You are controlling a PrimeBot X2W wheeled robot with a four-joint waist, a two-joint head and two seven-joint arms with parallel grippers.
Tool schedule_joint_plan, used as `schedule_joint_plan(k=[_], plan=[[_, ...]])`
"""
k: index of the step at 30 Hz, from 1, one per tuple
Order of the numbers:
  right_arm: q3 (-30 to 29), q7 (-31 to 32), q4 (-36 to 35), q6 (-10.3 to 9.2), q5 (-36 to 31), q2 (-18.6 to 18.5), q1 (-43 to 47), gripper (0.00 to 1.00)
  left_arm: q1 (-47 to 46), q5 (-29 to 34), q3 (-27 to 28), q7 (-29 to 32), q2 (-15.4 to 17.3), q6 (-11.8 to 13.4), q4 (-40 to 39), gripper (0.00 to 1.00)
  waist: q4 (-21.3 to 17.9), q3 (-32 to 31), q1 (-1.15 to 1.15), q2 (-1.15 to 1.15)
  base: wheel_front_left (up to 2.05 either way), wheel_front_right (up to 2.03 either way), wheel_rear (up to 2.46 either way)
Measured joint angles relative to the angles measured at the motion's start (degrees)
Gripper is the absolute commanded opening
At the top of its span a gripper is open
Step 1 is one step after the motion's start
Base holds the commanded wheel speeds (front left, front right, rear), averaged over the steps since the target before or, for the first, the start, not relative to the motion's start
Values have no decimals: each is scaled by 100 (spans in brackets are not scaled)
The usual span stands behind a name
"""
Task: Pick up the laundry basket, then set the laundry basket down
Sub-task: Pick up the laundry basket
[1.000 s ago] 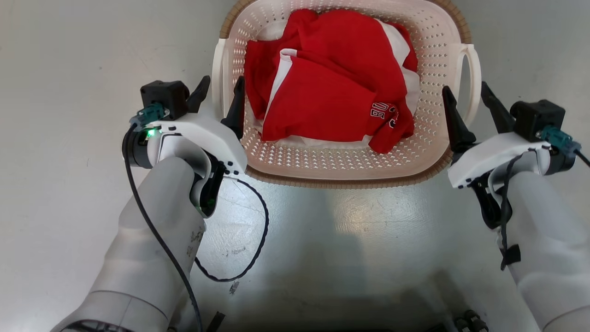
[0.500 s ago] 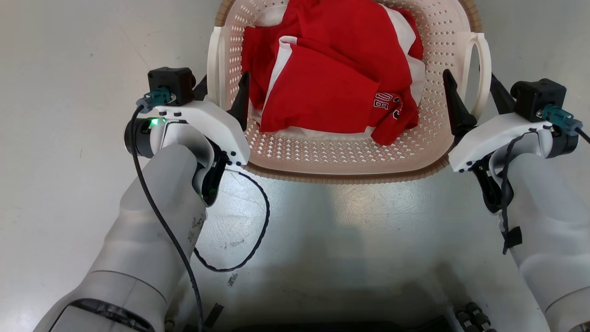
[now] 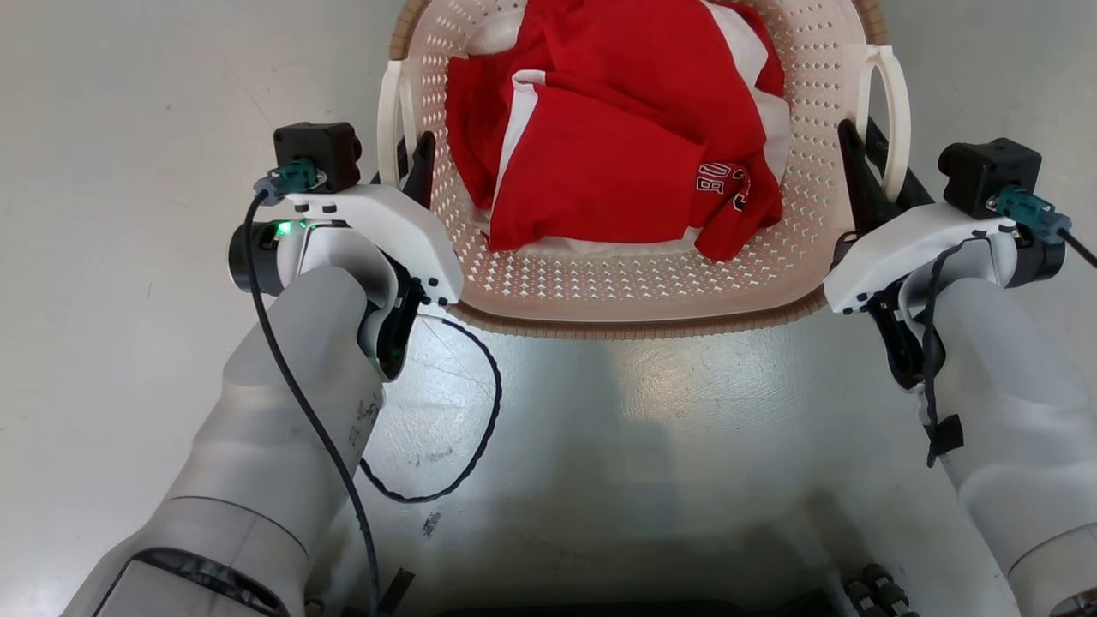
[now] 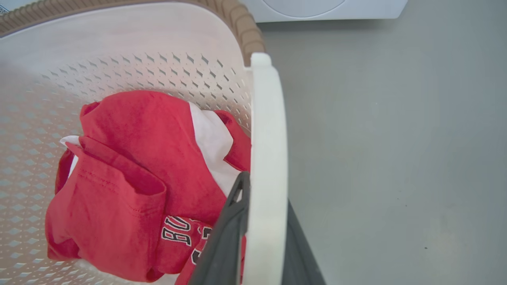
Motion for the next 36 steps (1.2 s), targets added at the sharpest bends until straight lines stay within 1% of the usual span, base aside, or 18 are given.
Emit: schedule_joint_plan(k=[10, 16, 21, 30, 33, 36], plan=[[223, 0, 160, 0, 167, 4, 14, 0, 15, -290, -330, 0, 1, -10, 225, 0, -9, -278, 0, 0, 0, 0, 0], [601, 1, 430, -1, 394, 16, 22, 0, 150, -601, -683, 4, 18, -110, 478, 0, -65, -631, 0, 0, 0, 0, 0], [975, 2, 733, -1, 720, 79, 34, 0, 275, -882, -914, 170, 25, -210, 679, 0, -122, -1033, 0, 0, 0, 0, 0], [1716, 3, 1289, -1, 1349, 252, 170, 0, 619, -1210, -1179, 464, 32, -281, 964, 0, -249, -1926, 0, 0, 0, 0, 0], [1984, 89, 1417, -1, 1574, 294, 286, 0, 793, -1263, -1241, 616, 31, -311, 1036, 0, -292, -2254, -1, 0, 0, 0, 0], [2138, 210, 1457, -2, 1734, 319, 346, 0, 916, -1295, -1269, 620, 25, -313, 1072, 0, -324, -2480, 0, 0, 0, 0, 0]])
